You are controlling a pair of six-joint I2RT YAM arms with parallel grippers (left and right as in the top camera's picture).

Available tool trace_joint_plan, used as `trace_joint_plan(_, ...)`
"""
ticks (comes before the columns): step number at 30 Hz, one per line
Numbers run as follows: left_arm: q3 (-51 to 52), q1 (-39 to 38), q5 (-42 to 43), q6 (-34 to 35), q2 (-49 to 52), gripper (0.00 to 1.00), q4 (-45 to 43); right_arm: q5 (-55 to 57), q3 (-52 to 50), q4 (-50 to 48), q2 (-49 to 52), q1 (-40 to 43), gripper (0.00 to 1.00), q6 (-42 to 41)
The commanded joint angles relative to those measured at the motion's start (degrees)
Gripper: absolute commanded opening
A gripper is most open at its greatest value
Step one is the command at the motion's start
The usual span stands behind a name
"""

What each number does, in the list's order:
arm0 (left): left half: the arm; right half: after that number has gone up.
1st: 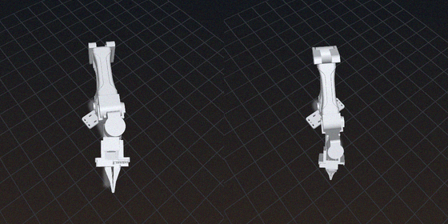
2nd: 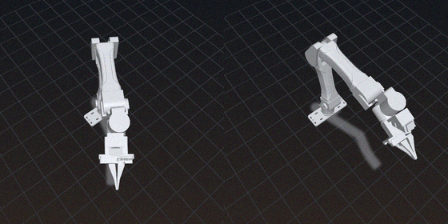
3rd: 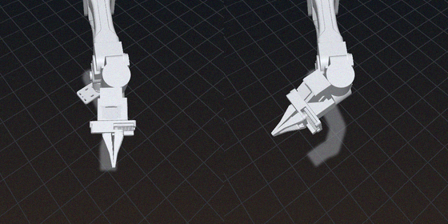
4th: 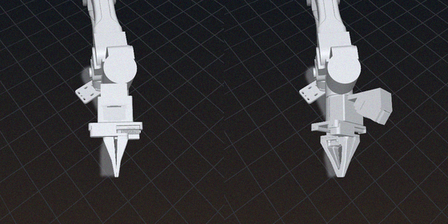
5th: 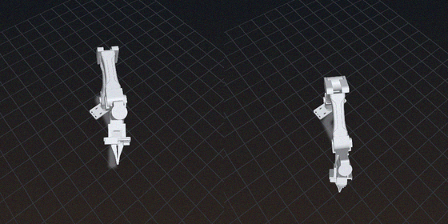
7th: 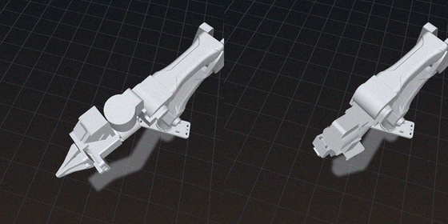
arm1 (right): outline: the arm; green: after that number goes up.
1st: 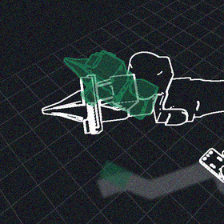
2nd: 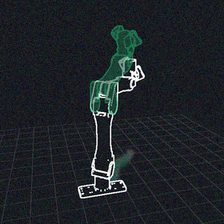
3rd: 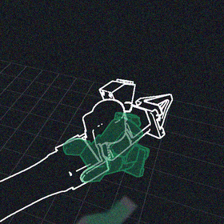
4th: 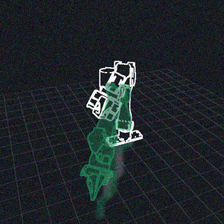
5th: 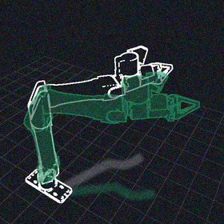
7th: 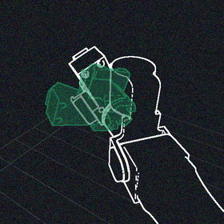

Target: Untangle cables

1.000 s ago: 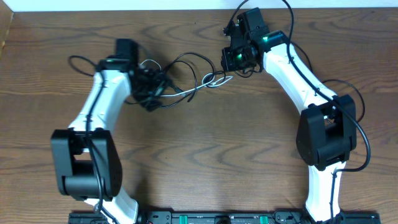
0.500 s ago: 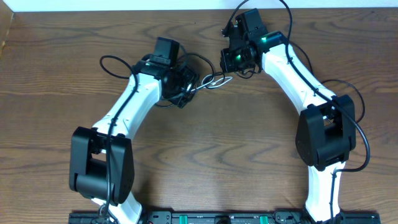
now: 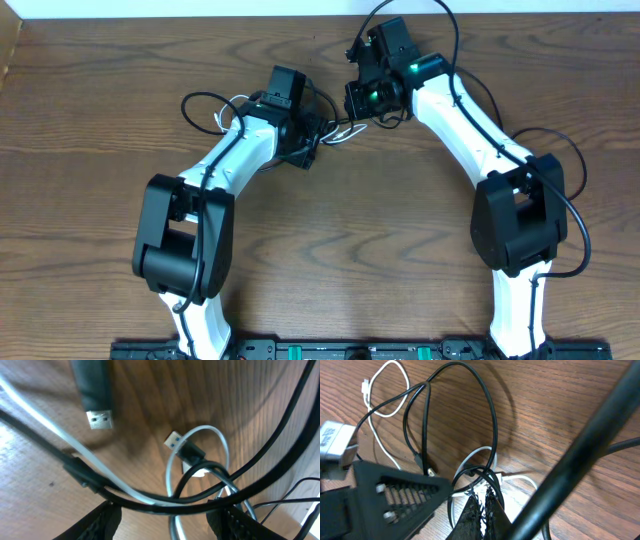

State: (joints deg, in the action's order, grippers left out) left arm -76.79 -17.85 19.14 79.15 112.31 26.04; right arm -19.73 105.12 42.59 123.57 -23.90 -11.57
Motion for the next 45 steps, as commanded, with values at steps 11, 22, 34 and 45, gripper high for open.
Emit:
trace_joint_plan(11, -0.02, 0.20, 0.90, -1.14, 3.39, 0.19, -1.40, -0.70, 0.13, -0.09, -1.53, -0.52, 0.01, 2.16)
trace_joint_plan(22, -0.04, 3.91, 10.73, -7.56, 2.45, 0.07, -2.64, 1.01, 0.13, 0.74, -1.53, -0.52, 0.01, 5.16)
trace_joint_plan(34, -0.02, 9.16, 19.10, -8.92, -1.95, 0.07, -2.67, 6.19, 0.11, 3.96, -1.53, -0.57, 0.01, 8.04)
trace_joint_plan(45, -0.02, 16.15, 28.09, -10.84, -9.44, 0.07, -2.73, 15.76, 0.09, 5.44, -1.53, -0.44, 0.01, 9.11)
